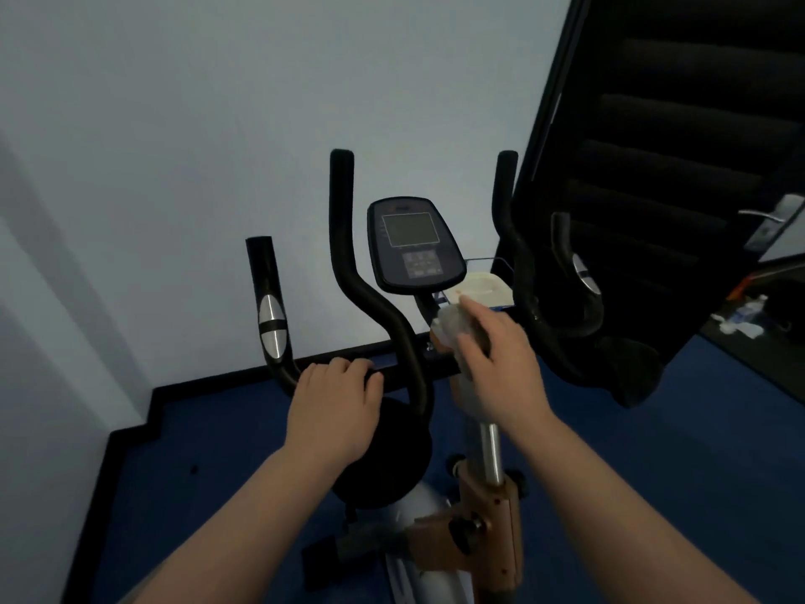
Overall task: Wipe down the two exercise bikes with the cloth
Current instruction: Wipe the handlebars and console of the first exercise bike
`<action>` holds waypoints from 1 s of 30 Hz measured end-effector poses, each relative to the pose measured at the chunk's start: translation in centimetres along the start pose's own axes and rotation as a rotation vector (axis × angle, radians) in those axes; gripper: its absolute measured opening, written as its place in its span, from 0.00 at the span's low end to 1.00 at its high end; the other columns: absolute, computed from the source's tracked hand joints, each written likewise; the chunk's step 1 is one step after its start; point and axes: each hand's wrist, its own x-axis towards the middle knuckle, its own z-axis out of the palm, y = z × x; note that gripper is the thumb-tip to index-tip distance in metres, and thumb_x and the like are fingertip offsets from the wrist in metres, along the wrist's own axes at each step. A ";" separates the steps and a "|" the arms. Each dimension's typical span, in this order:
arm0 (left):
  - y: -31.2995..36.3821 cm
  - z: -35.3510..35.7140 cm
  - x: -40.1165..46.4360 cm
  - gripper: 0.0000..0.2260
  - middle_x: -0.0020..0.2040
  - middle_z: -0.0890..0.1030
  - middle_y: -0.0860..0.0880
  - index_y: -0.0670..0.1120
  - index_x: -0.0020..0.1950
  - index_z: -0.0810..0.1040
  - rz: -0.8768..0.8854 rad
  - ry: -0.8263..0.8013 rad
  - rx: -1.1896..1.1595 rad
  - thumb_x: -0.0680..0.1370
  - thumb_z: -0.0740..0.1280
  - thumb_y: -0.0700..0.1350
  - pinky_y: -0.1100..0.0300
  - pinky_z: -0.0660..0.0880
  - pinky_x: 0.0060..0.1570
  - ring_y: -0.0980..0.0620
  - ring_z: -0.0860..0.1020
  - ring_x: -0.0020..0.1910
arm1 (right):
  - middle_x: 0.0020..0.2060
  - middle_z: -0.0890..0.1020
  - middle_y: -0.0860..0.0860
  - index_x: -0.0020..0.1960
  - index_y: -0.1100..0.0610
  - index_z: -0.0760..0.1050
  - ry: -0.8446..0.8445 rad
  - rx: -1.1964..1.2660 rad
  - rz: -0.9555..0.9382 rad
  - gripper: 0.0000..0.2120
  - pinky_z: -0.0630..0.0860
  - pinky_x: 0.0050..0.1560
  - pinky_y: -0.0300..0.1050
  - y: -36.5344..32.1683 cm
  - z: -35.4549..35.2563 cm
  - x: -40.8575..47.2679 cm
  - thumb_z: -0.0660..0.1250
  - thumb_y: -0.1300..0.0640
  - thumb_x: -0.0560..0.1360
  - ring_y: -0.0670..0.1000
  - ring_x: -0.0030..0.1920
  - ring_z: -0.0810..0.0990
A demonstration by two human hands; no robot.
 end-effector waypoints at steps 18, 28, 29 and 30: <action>-0.1 0.1 -0.3 0.15 0.56 0.80 0.53 0.51 0.65 0.76 -0.103 0.105 -0.212 0.81 0.59 0.50 0.55 0.71 0.59 0.52 0.74 0.58 | 0.60 0.77 0.47 0.64 0.49 0.76 -0.053 -0.189 -0.013 0.15 0.68 0.56 0.43 1.3 4.2 0.1 0.56 0.56 0.82 0.49 0.62 0.70; 0.0 0.0 -0.3 0.14 0.57 0.80 0.53 0.51 0.65 0.76 -0.114 0.087 -0.219 0.81 0.59 0.49 0.53 0.71 0.61 0.51 0.74 0.58 | 0.60 0.77 0.49 0.62 0.52 0.77 -0.128 -0.252 -0.019 0.15 0.68 0.56 0.45 0.3 4.2 1.1 0.55 0.57 0.81 0.53 0.60 0.71; 0.1 0.0 -0.4 0.14 0.57 0.80 0.53 0.51 0.65 0.76 -0.117 0.086 -0.220 0.81 0.59 0.49 0.53 0.70 0.60 0.51 0.74 0.58 | 0.60 0.77 0.48 0.63 0.51 0.77 -0.136 -0.207 -0.025 0.15 0.68 0.55 0.45 0.3 4.2 0.7 0.55 0.57 0.81 0.52 0.60 0.71; 0.1 0.0 -0.4 0.14 0.57 0.80 0.53 0.51 0.65 0.76 -0.120 0.086 -0.224 0.81 0.59 0.49 0.54 0.70 0.60 0.52 0.73 0.58 | 0.61 0.76 0.47 0.64 0.50 0.76 -0.158 -0.168 -0.037 0.15 0.68 0.55 0.44 0.6 3.9 0.2 0.56 0.58 0.81 0.50 0.60 0.72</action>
